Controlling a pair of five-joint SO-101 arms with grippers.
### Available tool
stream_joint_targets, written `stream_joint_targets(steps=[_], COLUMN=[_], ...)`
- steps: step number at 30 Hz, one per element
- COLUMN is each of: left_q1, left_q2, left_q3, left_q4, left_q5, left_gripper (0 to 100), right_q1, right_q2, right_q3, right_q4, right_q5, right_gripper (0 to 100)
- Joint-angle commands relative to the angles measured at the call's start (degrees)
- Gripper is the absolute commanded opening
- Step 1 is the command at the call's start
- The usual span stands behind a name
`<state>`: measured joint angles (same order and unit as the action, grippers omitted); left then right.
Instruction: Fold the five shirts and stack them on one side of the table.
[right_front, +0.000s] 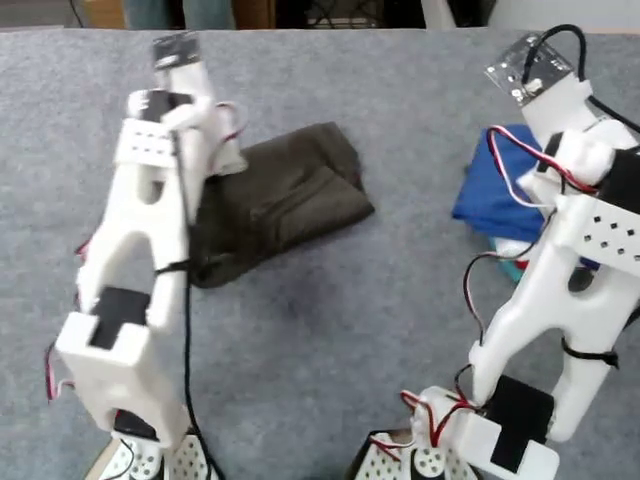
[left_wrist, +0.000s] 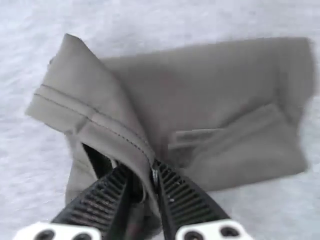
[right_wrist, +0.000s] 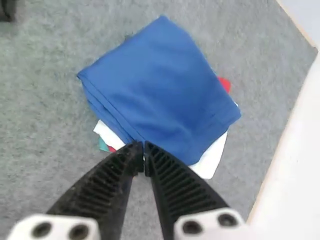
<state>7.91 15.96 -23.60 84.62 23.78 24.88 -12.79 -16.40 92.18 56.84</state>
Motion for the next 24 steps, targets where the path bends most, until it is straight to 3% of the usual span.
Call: stream_joint_targets(steps=[1, 13, 24], left_q1=[4.9, 15.5, 15.9], left_q2=[4.4, 26.2, 28.2], left_q3=[-10.8, -45.7, -50.2], left_q4=[0.8, 3.2, 0.3], left_q5=[3.6, 7.6, 7.6], left_gripper=[3, 3, 3], right_q1=[1.0, 1.0, 1.0], right_q2=[-2.2, -2.2, -2.0], right_q3=[-1.7, -1.7, -1.6], right_q4=[-1.0, -1.1, -1.1], right_q5=[0.4, 0.4, 0.4], right_gripper=[1.5, 1.5, 1.5])
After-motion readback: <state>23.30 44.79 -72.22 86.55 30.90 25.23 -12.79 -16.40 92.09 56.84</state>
